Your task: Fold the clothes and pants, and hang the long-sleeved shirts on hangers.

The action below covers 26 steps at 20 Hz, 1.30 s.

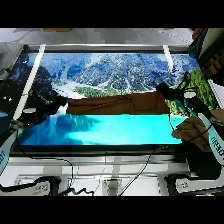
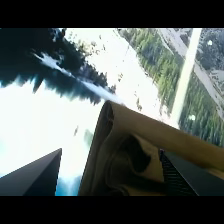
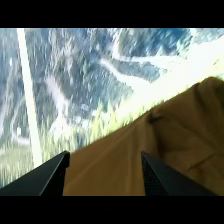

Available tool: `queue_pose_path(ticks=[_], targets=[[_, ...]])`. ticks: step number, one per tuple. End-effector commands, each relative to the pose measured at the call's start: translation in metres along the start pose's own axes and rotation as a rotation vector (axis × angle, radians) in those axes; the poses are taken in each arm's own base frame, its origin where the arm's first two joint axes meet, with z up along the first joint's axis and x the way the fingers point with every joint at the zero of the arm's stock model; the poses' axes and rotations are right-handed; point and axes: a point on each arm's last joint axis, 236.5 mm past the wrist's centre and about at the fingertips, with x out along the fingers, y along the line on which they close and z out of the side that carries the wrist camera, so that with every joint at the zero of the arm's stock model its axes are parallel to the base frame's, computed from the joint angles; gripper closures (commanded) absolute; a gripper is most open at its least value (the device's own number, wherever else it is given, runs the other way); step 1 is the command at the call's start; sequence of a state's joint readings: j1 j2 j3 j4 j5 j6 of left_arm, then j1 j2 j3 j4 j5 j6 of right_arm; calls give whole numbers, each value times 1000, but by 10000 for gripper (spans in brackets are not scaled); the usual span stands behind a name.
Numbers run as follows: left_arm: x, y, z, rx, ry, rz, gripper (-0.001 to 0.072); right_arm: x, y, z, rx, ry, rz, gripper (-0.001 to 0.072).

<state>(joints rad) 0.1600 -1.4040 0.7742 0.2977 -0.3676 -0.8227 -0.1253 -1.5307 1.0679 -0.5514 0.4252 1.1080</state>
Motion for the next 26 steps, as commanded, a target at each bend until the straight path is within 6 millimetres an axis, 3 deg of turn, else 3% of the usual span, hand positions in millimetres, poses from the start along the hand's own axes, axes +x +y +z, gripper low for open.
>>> queue_pose_path(ticks=[1, 4, 6, 9, 11, 12, 15, 16, 18, 20, 21, 24, 26], targets=[[-5, -7, -21, 10, 123, -85, -8, -2, 9, -32, -54, 139, 40, 196], [3, -22, -47, 21, 293, -183, -8, -8, 20, -58, -53, 250, 91, 197], [16, -26, -51, 8, 366, -210, -8, -13, 27, -72, -52, 312, 120, 197], [37, -16, -57, 14, 462, -187, -8, -22, 37, -94, -50, 411, 167, 197], [44, -21, -60, 24, 498, -207, 30, -28, 42, -105, -50, 462, 193, 201], [46, -25, -62, 35, 506, -216, 139, -30, 44, -107, -47, 472, 200, 202], [48, -40, -75, 139, 525, -254, 624, -34, 48, -113, -41, 504, 221, 203], [48, -45, -79, 167, 530, -266, 688, -36, 50, -116, -40, 519, 228, 203], [46, -60, -77, 198, 530, -290, 688, -41, 53, -123, -40, 554, 245, 203], [32, -81, -56, 238, 506, -340, 689, -49, 60, -127, -49, 593, 273, 230], [20, -93, -42, 260, 489, -368, 690, -54, 68, -126, -65, 610, 297, 337], [-42, -127, -11, 325, 474, -469, 692, -62, 104, -123, -155, 629, 364, 696], [-81, -131, 1, 369, 463, -436, 692, -53, 133, -124, -231, 585, 379, 698]])
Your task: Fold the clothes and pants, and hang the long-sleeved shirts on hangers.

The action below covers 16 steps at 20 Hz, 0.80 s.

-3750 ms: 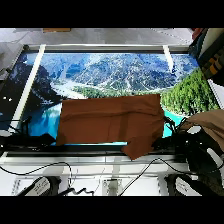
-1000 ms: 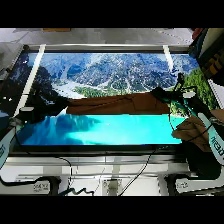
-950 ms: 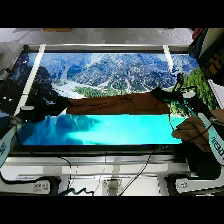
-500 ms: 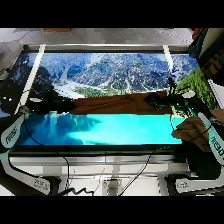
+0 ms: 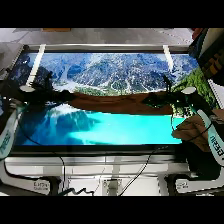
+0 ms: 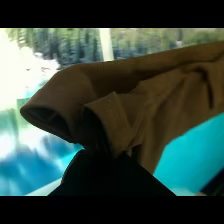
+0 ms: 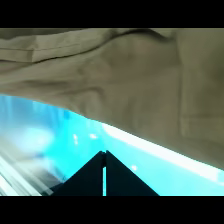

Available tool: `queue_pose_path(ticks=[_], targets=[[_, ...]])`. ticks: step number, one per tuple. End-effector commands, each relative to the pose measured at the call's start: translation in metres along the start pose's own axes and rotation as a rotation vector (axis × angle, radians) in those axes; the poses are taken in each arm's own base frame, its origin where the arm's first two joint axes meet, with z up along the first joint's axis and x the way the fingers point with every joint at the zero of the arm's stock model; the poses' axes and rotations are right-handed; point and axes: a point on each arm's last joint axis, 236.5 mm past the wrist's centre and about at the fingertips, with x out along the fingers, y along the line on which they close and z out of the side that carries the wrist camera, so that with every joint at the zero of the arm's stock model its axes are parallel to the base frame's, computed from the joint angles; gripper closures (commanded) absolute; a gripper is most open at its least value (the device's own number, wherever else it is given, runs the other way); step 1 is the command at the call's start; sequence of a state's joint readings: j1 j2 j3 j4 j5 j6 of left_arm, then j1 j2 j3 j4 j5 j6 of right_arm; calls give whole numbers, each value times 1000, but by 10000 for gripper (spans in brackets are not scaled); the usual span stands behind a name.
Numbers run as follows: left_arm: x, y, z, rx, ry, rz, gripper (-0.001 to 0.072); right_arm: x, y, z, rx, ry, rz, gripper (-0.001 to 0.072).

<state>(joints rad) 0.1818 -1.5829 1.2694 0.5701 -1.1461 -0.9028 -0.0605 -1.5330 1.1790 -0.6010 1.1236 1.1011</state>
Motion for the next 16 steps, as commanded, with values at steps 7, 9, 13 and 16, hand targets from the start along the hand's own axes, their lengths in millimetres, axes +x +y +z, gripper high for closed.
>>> queue_pose_path(ticks=[7, 9, 13, 16], targets=[[-132, -106, -7, 135, -79, 107, 689, 141, 118, -13, -163, -111, -48, 699], [-142, -121, -5, 167, -113, 105, 688, 189, 150, -46, -187, -61, -16, 699], [-145, -125, -6, 178, -121, 106, 688, 265, 196, -118, -184, 76, 37, 699], [-137, -126, -8, 177, -101, 95, 688, 273, 204, -125, -235, 77, 38, 698]])
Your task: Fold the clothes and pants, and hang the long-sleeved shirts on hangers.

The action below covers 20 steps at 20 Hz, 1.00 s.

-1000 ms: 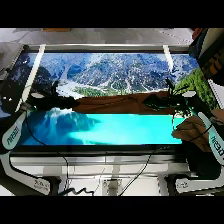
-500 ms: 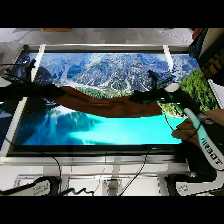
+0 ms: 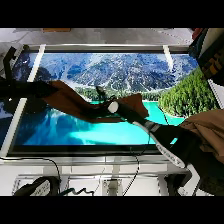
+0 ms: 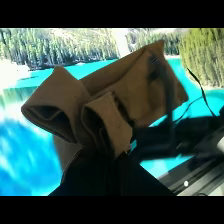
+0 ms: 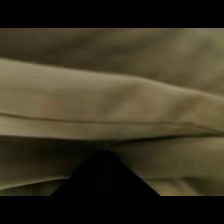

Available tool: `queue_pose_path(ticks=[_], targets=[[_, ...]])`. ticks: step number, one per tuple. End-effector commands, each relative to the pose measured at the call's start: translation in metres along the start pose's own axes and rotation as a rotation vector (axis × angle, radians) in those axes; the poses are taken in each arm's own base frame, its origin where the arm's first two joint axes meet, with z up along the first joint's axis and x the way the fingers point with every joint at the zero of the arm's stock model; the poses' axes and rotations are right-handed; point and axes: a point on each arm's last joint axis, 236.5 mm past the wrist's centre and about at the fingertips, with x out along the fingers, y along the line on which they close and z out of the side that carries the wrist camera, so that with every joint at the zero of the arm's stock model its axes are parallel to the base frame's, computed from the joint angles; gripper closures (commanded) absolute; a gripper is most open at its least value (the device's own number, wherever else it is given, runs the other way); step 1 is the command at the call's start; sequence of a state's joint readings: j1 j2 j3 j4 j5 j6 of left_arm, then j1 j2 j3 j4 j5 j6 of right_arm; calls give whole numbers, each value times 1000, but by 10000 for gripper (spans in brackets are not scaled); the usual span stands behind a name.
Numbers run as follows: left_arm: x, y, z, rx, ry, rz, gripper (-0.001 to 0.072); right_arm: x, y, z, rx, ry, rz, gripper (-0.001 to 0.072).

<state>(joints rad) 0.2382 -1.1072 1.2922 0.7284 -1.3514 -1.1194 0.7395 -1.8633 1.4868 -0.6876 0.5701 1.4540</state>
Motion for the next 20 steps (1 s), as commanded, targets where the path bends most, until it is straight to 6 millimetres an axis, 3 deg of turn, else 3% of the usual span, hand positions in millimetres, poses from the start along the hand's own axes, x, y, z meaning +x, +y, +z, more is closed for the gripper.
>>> queue_pose_path(ticks=[1, 3, 5, 9, 11, 13, 14, 15, 16, 18, 20], targets=[[9, -6, -3, 5, 18, -17, 688, 16, 10, -8, -49, 13, -12, 699], [28, -14, -2, 7, 31, -40, 688, -11, -22, 11, -70, 43, -67, 699], [58, -31, 4, -23, 21, -80, 688, -58, -66, 36, -68, 69, -145, 699], [148, -107, 4, -46, 1, -239, 688, -198, -153, 92, -23, 10, -328, 699], [203, -144, -18, -37, 18, -265, 688, -273, -190, 102, -5, -23, -433, 698], [253, -167, -49, -22, 37, -254, 681, -336, -219, 101, 31, -51, -513, 698], [273, -174, -60, -15, 31, -240, 567, -359, -230, 97, 54, -54, -537, 698], [288, -178, -68, -9, 17, -225, 187, -380, -243, 91, 89, -52, -557, 698], [297, -181, -73, -4, 9, -216, 6, -394, -254, 82, 108, -33, -568, 698], [296, -183, -72, 1, -2, -215, -2, -406, -272, 53, 70, 71, -560, 699], [285, -178, -58, -6, -20, -218, -2, -404, -294, 21, 98, 132, -520, 699]])
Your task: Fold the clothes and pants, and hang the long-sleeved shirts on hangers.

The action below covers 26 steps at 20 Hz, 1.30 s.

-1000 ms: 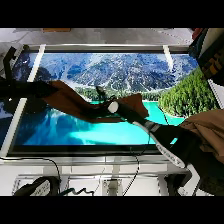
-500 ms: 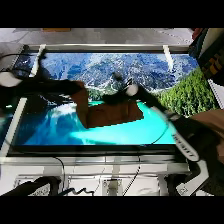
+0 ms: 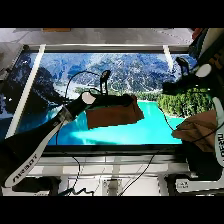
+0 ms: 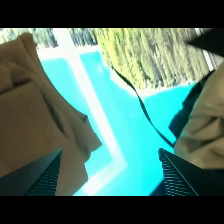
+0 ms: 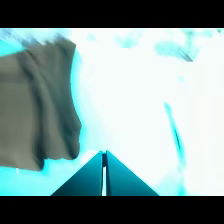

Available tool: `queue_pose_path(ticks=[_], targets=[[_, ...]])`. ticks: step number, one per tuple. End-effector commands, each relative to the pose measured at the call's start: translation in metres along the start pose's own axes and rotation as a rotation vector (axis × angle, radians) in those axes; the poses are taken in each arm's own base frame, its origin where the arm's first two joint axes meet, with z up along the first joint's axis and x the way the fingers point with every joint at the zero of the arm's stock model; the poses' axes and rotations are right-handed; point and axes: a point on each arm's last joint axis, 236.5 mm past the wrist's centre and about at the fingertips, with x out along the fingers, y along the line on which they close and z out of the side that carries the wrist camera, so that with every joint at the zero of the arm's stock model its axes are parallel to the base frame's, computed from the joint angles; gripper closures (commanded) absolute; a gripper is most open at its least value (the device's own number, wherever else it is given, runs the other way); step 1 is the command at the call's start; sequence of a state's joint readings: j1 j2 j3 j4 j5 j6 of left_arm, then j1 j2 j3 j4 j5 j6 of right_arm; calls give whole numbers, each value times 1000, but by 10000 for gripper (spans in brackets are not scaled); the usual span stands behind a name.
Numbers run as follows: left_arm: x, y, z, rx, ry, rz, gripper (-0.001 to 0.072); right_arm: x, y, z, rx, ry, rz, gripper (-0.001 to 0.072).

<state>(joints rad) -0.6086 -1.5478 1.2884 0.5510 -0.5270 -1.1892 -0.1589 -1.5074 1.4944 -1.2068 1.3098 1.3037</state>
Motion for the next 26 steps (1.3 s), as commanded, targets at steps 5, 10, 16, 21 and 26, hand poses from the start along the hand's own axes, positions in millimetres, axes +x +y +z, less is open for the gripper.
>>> queue_pose_path(ticks=[5, 10, 16, 21, 26], targets=[[-43, 17, 48, -16, -98, 19, -1, 43, 28, -63, 86, -12, 497, 264], [-61, 31, 48, -43, -50, 12, 0, 116, 41, -55, 227, -28, 380, 98], [-62, 29, 36, -46, 5, -8, 0, 172, 90, -46, 205, 108, 436, 86], [-66, 37, 41, -51, -5, 6, 0, 181, 135, -73, 147, 307, 577, 87], [-69, 47, 44, -50, -11, 25, 2, 193, 173, -86, -12, 303, 573, 215]])
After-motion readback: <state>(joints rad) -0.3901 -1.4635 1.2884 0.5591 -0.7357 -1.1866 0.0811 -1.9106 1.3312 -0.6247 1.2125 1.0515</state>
